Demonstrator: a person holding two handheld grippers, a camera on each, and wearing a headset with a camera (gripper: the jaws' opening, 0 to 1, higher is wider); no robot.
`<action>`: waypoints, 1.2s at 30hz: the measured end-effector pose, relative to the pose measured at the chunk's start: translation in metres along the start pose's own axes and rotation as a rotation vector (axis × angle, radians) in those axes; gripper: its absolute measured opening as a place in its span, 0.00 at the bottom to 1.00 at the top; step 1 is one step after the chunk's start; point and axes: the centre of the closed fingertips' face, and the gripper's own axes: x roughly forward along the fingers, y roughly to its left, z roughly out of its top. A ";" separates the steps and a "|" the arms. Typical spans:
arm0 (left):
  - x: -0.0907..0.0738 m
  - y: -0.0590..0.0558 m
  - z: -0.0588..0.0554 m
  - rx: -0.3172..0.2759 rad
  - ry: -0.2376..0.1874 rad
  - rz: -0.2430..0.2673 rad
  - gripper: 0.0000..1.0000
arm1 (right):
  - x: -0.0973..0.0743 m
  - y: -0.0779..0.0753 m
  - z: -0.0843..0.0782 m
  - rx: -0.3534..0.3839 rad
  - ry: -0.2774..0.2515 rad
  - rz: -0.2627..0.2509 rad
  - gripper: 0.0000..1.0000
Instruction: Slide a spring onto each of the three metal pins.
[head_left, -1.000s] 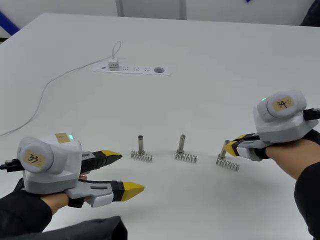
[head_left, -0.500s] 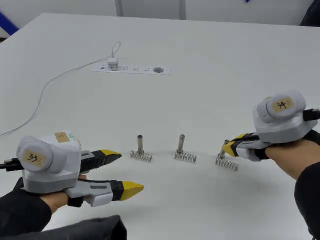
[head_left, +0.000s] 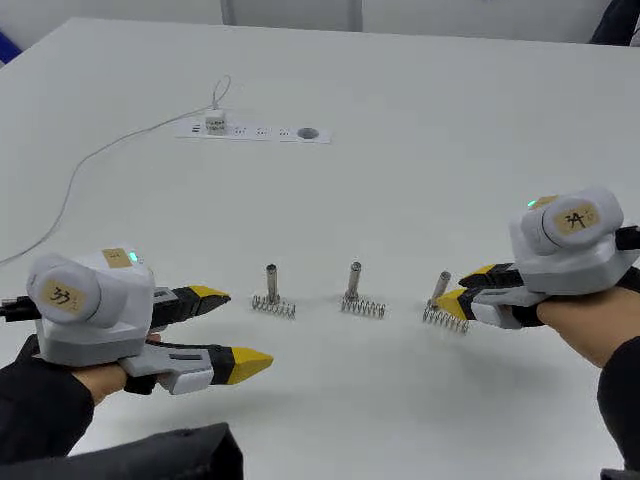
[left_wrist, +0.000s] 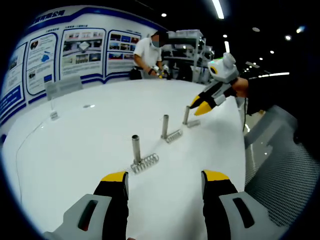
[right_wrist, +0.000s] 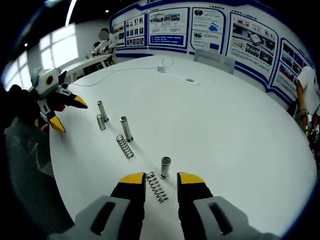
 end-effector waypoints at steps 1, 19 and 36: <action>0.001 0.001 0.000 0.001 0.002 0.000 0.60 | -0.001 0.000 0.001 -0.001 -0.008 0.000 0.28; 0.019 0.024 0.000 0.119 0.098 -0.025 0.53 | -0.014 0.014 0.003 -0.035 -0.063 0.016 0.47; 0.039 0.038 -0.005 0.219 0.161 -0.068 0.36 | -0.025 0.017 0.004 -0.011 -0.091 -0.001 0.42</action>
